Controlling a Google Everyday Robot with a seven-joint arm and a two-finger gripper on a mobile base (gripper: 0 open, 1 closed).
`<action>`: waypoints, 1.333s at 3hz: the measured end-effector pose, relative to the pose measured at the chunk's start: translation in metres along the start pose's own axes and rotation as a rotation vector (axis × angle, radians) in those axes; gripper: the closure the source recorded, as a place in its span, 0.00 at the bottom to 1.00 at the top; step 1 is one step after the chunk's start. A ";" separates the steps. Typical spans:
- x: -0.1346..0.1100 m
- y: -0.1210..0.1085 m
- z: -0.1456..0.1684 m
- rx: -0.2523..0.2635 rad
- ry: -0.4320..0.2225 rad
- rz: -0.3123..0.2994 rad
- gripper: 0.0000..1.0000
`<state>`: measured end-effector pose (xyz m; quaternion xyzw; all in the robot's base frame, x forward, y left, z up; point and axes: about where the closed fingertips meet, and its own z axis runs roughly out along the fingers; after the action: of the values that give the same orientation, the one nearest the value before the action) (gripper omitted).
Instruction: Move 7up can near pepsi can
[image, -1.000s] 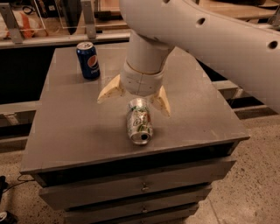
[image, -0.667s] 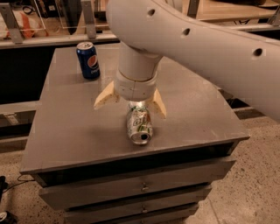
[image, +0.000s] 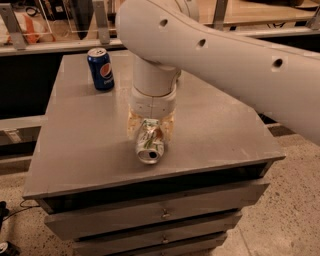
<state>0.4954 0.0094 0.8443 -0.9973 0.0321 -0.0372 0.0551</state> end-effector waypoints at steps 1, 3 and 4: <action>0.000 0.001 0.000 0.005 -0.019 -0.015 0.65; 0.028 0.006 -0.019 0.116 -0.094 0.275 1.00; 0.057 0.005 -0.037 0.277 -0.147 0.513 1.00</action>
Offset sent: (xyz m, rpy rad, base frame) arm 0.0152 -0.0020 0.0200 0.0776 0.0884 -0.1993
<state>0.5493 -0.0033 0.8841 -0.9397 0.2735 0.0460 0.2003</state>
